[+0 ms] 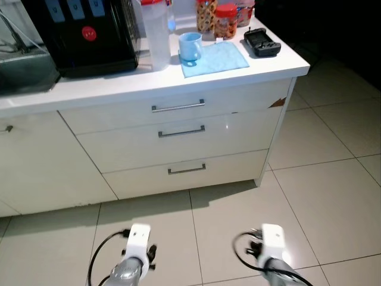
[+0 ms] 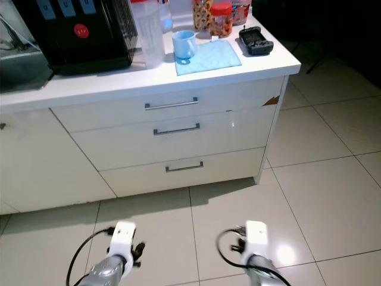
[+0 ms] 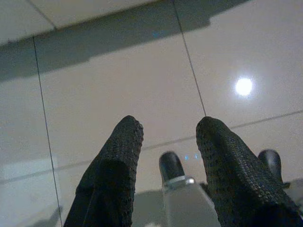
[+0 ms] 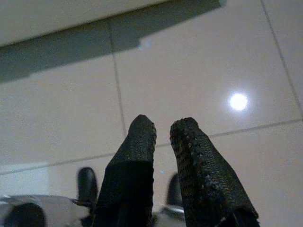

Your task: Kitchen organization

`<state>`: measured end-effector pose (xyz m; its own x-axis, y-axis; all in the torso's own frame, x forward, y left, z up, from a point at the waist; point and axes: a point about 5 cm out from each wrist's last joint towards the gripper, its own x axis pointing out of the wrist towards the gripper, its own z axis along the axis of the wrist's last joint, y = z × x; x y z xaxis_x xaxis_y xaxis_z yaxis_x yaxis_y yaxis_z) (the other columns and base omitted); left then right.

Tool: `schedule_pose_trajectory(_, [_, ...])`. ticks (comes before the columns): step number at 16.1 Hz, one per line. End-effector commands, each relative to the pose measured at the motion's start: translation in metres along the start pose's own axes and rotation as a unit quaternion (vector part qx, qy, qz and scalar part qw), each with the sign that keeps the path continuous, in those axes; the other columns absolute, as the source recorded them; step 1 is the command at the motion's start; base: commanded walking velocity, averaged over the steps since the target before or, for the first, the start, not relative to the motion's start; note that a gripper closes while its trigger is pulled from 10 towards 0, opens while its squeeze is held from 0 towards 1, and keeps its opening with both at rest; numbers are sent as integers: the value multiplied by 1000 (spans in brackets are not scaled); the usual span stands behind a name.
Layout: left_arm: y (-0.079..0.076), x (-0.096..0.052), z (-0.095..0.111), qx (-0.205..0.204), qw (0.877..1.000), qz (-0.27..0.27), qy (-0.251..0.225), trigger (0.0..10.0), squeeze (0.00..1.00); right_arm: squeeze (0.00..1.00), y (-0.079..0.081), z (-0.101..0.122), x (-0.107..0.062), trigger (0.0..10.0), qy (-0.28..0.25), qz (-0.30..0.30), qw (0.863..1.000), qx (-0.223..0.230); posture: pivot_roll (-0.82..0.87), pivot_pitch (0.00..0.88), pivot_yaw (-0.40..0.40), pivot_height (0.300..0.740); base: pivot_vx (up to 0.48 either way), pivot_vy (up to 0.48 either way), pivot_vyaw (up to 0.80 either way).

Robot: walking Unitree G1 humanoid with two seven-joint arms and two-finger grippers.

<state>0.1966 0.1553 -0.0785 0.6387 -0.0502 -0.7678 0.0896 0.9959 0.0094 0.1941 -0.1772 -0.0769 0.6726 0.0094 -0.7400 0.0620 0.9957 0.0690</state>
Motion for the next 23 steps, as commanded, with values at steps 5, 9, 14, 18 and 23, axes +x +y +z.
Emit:
schedule_pose_trajectory(5, [3, -1, -3, 2, 1000, -4, 9, 10000, 0, 0, 5, -1, 1, 10000, 3, 9, 1000, -1, -36, 0, 105, 740, 0, 0, 0])
schedule_pose_trajectory(9, [5, -1, -2, 3, 1000, -6, 4, 10000, 0, 0, 1, 2, 1, 10000, 0, 9, 1000, -9, -21, 0, 95, 740, 0, 0, 0])
schedule_pose_trajectory(14, [9, -3, -6, -24, 1000, -3, 2, 10000, 0, 0, -24, 6, -2, 10000, 3, -4, 999, -42, -8, 0, 68, 740, 0, 0, 0])
schedule_pose_trajectory(18, [7, -3, -7, -37, 999, -1, 1, 10000, 0, 0, -22, 16, 0, 10000, -15, 1, 1000, -27, 2, 0, 64, 740, 0, 0, 0])
schedule_pose_trajectory(23, [10, -1, -1, -48, 999, 12, -8, 10000, 0, 0, -10, 10, 1, 10000, -5, 10, 1000, -23, 22, 0, 58, 740, 0, 0, 0])
